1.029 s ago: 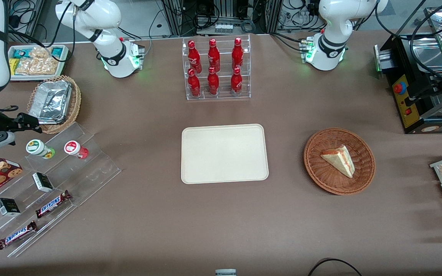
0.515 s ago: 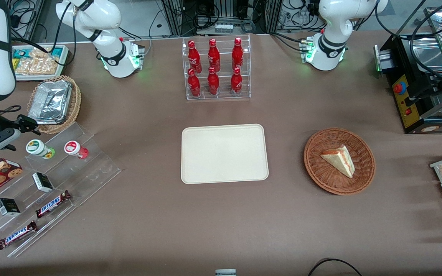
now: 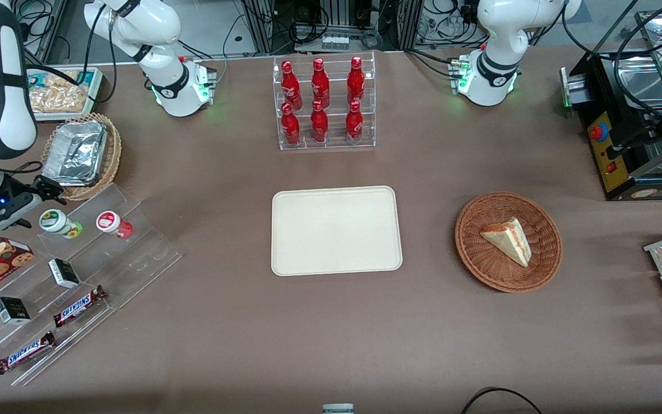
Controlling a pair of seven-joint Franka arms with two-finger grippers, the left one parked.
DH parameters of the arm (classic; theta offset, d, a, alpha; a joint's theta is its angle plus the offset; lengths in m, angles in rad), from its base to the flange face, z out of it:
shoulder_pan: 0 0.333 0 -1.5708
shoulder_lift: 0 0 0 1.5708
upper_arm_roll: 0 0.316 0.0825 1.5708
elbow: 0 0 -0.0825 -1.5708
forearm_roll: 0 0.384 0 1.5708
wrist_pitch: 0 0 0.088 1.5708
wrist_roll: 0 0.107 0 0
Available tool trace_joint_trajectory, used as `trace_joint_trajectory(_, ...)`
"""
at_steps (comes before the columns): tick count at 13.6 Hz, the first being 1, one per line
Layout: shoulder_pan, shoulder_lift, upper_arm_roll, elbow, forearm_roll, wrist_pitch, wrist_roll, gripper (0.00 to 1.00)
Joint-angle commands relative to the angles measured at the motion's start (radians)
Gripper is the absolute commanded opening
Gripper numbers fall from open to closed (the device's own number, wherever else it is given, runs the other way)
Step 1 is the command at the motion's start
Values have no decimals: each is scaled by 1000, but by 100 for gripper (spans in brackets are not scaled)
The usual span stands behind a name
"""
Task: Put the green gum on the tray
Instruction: 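Move the right gripper down over the green-lidded gum tub on the rack, then close the right gripper on the green-lidded gum tub and lift it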
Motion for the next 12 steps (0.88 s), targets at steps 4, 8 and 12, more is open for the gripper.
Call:
trace_joint_trajectory(4, -4, 26, 3, -28, 32, 61, -12, 66)
trace_joint_trajectory(8, -3, 22, 3, -23, 32, 54, -11, 0)
trace_joint_trajectory(12, 6, 16, 9, 51, 32, -37, -8, 0)
